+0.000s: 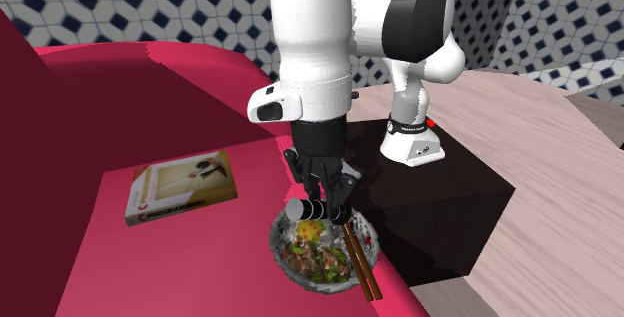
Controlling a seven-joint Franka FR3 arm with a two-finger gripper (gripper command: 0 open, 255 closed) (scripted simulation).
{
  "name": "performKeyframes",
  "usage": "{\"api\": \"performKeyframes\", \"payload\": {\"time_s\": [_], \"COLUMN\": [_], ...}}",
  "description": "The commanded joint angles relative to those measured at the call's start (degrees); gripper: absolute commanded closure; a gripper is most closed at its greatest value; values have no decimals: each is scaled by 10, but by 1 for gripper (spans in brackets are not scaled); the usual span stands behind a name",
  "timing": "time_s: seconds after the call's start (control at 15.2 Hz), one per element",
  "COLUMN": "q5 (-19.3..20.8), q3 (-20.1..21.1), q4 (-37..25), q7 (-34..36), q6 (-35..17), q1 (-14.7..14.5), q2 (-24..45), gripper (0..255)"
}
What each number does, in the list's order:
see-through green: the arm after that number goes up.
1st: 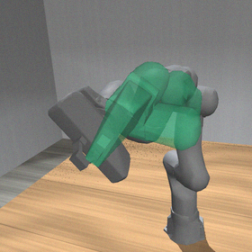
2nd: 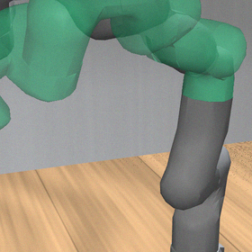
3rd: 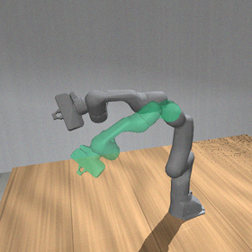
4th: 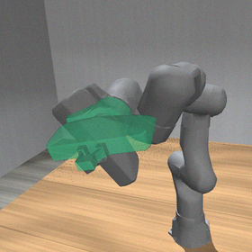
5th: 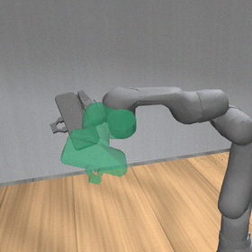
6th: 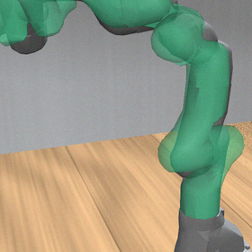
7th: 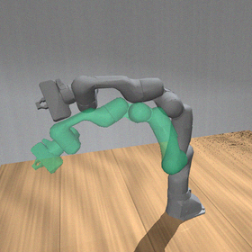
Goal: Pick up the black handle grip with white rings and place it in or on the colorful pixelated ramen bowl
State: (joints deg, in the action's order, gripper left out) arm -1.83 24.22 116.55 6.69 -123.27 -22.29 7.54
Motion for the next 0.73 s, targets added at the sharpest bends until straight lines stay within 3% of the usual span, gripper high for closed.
{"api": "performKeyframes", "payload": {"time_s": [0.0,0.26,0.66], "q5": [4,11,11], "q3": [-1,-2,-2], "q4": [7,20,20], "q7": [1,5,5], "q6": [-14,-43,-43], "q1": [-1,-3,-3], "q2": [8,25,25], "gripper": [255,255,255]}}
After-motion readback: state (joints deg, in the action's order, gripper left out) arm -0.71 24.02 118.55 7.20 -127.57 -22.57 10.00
